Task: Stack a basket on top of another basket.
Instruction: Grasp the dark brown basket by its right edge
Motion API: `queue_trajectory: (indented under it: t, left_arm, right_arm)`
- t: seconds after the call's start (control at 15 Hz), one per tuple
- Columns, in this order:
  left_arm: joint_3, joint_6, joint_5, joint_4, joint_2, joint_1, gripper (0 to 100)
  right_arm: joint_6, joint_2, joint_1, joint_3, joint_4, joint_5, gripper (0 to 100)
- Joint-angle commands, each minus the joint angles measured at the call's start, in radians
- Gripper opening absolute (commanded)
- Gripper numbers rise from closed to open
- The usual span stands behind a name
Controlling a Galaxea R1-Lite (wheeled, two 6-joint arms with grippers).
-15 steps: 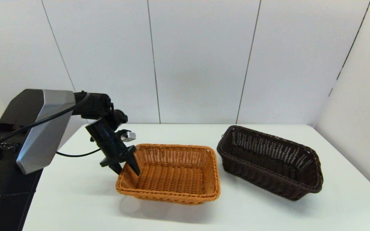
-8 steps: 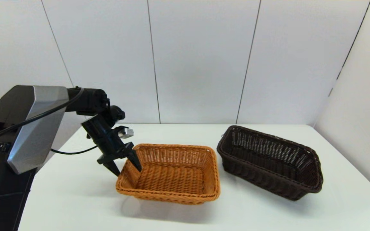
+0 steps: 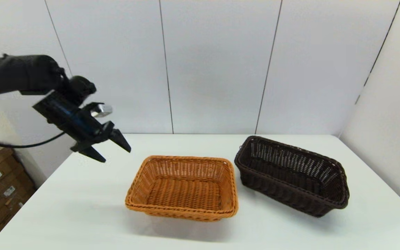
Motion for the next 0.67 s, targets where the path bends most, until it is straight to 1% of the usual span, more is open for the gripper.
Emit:
queue_trajectory:
  t: [0.07,0.13,0.27,0.53,0.67]
  left_arm:
    - [0.029,-0.165,0.159,-0.052,-0.431,0.103,100]
    - [0.067,-0.197,0.189,-0.085,-0.561,0.115,100]
    - [0.165,-0.202,0.258,-0.106,-0.791,0.117,100]
    - [0.418,-0.200,0.300,-0.106,-1.231,0.118,100]
    - [0.560,-0.187,0.303,-0.106,-1.434,0.114,100]
  right_arm:
    - [-0.001,0.001,0.000,0.000,-0.001,0.000,100]
    - [-0.001,0.000,0.000,0.000,-0.001,0.000,100]
    - [-0.001,0.001,0.000,0.000,-0.001,0.000,100]
    - [-0.001,0.001,0.000,0.000,-0.001,0.000,100]
    - [0.001,0.001,0.000,0.000,-0.001,0.000,100]
